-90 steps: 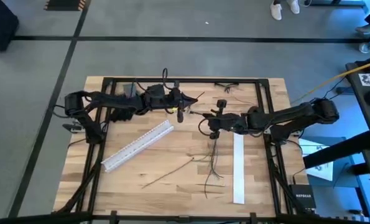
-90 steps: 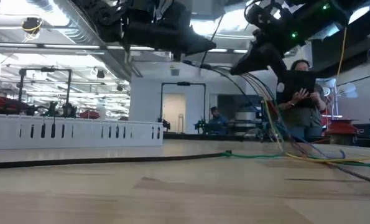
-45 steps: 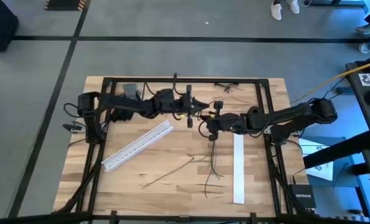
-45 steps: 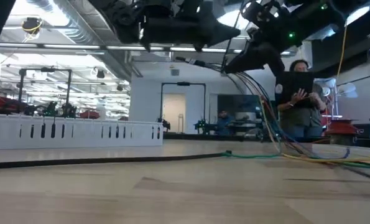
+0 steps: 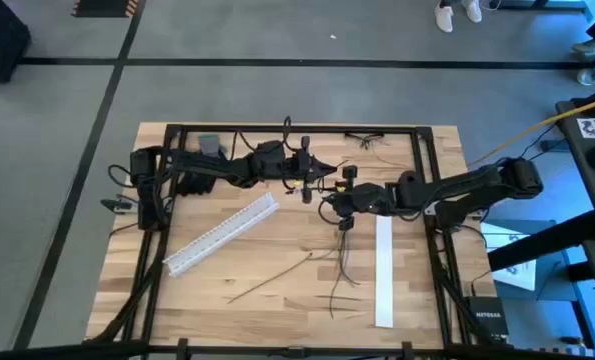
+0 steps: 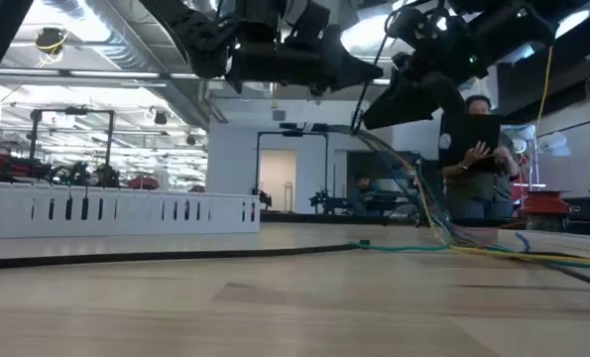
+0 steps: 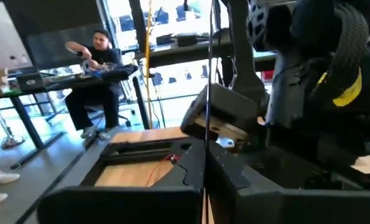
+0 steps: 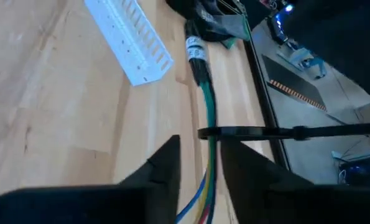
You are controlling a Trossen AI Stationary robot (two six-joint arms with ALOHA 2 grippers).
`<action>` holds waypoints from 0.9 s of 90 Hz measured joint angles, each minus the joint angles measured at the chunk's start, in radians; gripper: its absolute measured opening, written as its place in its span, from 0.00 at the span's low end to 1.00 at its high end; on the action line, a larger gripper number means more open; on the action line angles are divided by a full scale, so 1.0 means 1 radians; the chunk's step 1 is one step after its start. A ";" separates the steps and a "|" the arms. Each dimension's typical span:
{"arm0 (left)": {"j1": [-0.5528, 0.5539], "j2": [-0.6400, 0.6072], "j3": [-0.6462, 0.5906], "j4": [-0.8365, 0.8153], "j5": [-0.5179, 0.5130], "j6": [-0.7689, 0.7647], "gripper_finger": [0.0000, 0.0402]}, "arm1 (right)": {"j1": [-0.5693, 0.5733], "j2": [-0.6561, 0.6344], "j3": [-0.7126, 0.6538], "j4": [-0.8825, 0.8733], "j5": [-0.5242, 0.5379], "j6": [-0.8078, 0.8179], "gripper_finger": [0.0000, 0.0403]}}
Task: Ziptie cables
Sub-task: Wrap the top black zip tie on the colored cables
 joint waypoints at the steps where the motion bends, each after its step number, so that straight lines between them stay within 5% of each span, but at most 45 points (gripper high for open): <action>1: 0.000 0.001 0.000 -0.003 0.000 0.000 0.00 | 0.000 0.000 0.000 0.000 0.008 0.000 0.33; 25: 0.000 0.001 0.000 -0.029 0.001 0.012 0.00 | 0.000 -0.101 0.013 -0.147 0.115 0.032 0.40; 38: 0.000 0.001 0.000 -0.030 0.001 0.016 0.00 | -0.030 -0.207 0.002 -0.190 0.037 0.152 0.40; 48: -0.001 0.001 0.000 -0.020 0.002 0.017 0.00 | -0.103 -0.270 -0.097 -0.033 -0.144 0.217 0.40; 65: -0.012 0.001 -0.001 -0.018 0.003 0.015 0.00 | -0.222 -0.225 -0.336 0.494 -0.332 0.301 0.41; 81: -0.019 0.001 -0.001 -0.014 0.005 0.009 0.00 | -0.272 -0.139 -0.350 0.701 -0.440 0.318 0.41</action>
